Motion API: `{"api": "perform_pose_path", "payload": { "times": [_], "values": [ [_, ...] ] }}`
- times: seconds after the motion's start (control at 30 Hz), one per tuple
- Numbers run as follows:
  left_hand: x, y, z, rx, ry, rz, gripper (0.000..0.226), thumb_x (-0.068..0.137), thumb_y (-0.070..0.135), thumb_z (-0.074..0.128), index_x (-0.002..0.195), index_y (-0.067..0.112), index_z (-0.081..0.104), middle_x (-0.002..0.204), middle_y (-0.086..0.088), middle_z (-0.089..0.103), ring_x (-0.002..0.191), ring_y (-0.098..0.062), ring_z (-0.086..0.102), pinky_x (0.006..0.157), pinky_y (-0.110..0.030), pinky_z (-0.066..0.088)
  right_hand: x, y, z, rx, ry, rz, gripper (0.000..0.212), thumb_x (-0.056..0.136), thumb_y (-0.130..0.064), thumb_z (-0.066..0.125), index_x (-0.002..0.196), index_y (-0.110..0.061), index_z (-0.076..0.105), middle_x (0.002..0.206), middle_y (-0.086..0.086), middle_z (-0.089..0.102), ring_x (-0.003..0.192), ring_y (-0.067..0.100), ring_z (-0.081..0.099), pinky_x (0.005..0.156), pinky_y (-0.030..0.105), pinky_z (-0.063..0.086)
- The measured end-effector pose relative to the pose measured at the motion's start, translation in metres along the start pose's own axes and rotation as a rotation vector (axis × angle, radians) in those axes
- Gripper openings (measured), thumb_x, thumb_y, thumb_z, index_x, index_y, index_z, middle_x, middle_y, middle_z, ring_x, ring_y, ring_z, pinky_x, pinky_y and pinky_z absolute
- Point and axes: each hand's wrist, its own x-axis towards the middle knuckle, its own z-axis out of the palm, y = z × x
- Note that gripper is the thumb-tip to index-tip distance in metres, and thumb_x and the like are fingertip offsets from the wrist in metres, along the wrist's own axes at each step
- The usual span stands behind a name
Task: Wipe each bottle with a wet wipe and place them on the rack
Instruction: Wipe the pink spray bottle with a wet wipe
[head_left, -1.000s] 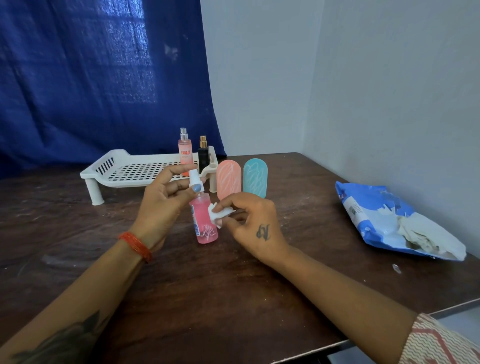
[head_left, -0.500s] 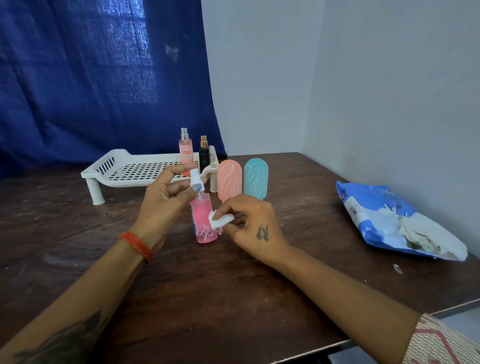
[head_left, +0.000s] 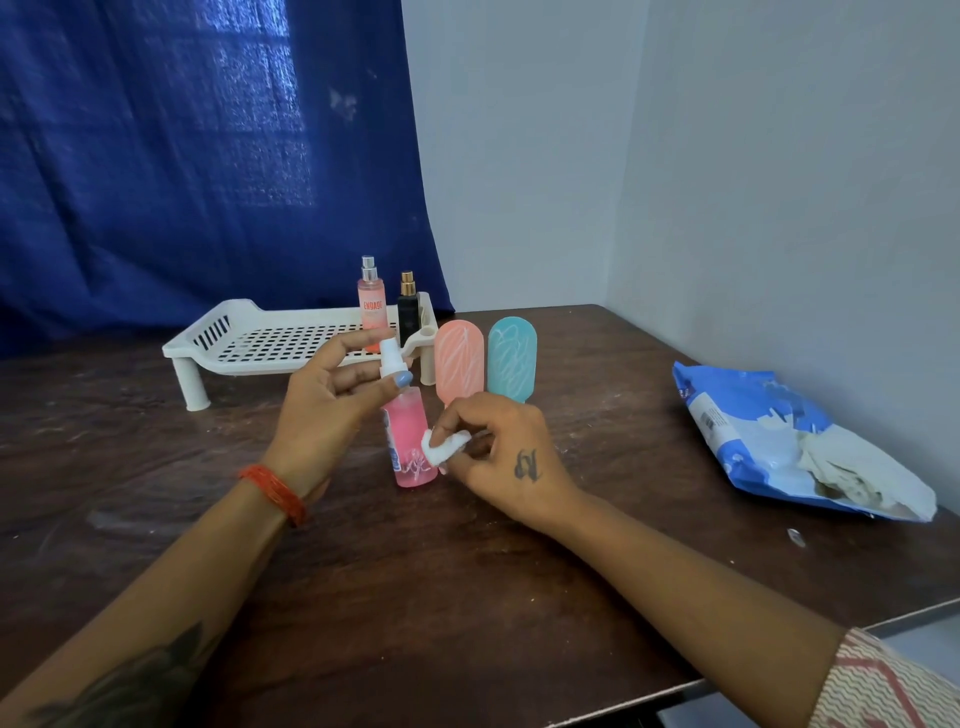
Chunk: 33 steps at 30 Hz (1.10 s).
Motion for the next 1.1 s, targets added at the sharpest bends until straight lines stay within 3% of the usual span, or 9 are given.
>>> {"api": "perform_pose_path", "payload": {
  "times": [0.13,0.27,0.4,0.57,0.73,0.9,1.1],
  "values": [
    [0.0006,-0.0013,-0.0012,0.014,0.007,-0.006,0.049,0.077,0.005,0.069,0.124,0.015,0.055,0.094,-0.003,0.072,0.079,-0.002,0.068,0.073,-0.018,0.053,-0.0017,-0.0026,-0.003,-0.033,-0.085,0.018,0.01,0.071,-0.003,0.072,0.074,-0.012,0.072,0.075,-0.003,0.067,0.068,-0.002,0.055,0.064,0.007,0.045],
    [0.0016,-0.0027,-0.0019,0.009,0.023,-0.019,0.049,0.077,0.007,0.069,0.124,0.015,0.055,0.093,-0.004,0.072,0.079,-0.003,0.068,0.077,-0.024,0.051,-0.0018,-0.002,0.0012,-0.082,0.027,-0.037,0.007,0.073,-0.007,0.071,0.077,-0.012,0.07,0.078,-0.001,0.067,0.072,0.003,0.057,0.063,0.01,0.045],
    [0.0022,-0.0043,-0.002,-0.01,0.023,-0.022,0.047,0.077,0.006,0.069,0.121,0.015,0.057,0.088,-0.002,0.073,0.079,-0.005,0.069,0.073,-0.023,0.052,-0.0028,-0.0021,0.0017,-0.074,0.007,-0.081,0.011,0.073,-0.011,0.071,0.084,-0.012,0.072,0.083,-0.001,0.067,0.075,0.003,0.056,0.065,0.013,0.046],
    [0.003,-0.0041,-0.0022,0.0,0.022,-0.025,0.045,0.079,0.005,0.069,0.122,0.014,0.057,0.09,-0.005,0.072,0.079,-0.005,0.068,0.076,-0.025,0.05,-0.0024,-0.0001,-0.0026,-0.093,-0.068,-0.082,0.01,0.069,-0.007,0.072,0.077,-0.013,0.074,0.078,-0.001,0.066,0.07,-0.002,0.052,0.062,0.006,0.043],
    [0.0023,-0.003,-0.001,0.001,0.026,-0.001,0.042,0.079,0.003,0.068,0.119,0.014,0.058,0.086,-0.004,0.071,0.073,-0.002,0.068,0.07,-0.017,0.054,-0.0033,-0.0009,0.0015,-0.09,0.039,-0.102,0.012,0.072,-0.01,0.069,0.083,-0.012,0.073,0.084,0.0,0.064,0.075,0.004,0.055,0.063,0.012,0.045],
    [0.0034,-0.0048,-0.0006,0.001,0.026,0.017,0.042,0.077,0.004,0.07,0.116,0.016,0.06,0.075,0.006,0.074,0.075,-0.002,0.068,0.069,-0.016,0.053,-0.004,-0.0029,0.0014,-0.086,-0.013,-0.174,0.014,0.07,-0.004,0.071,0.081,-0.012,0.075,0.083,0.001,0.065,0.075,0.006,0.057,0.062,0.016,0.049],
    [0.0037,-0.0054,-0.0005,0.009,0.041,0.021,0.043,0.076,0.007,0.071,0.117,0.017,0.061,0.083,0.002,0.073,0.077,-0.003,0.068,0.073,-0.019,0.052,-0.0038,-0.0017,-0.0004,-0.128,0.015,-0.159,0.012,0.066,-0.002,0.071,0.074,-0.011,0.074,0.077,0.0,0.065,0.07,0.003,0.055,0.06,0.012,0.046]
  ]
}}
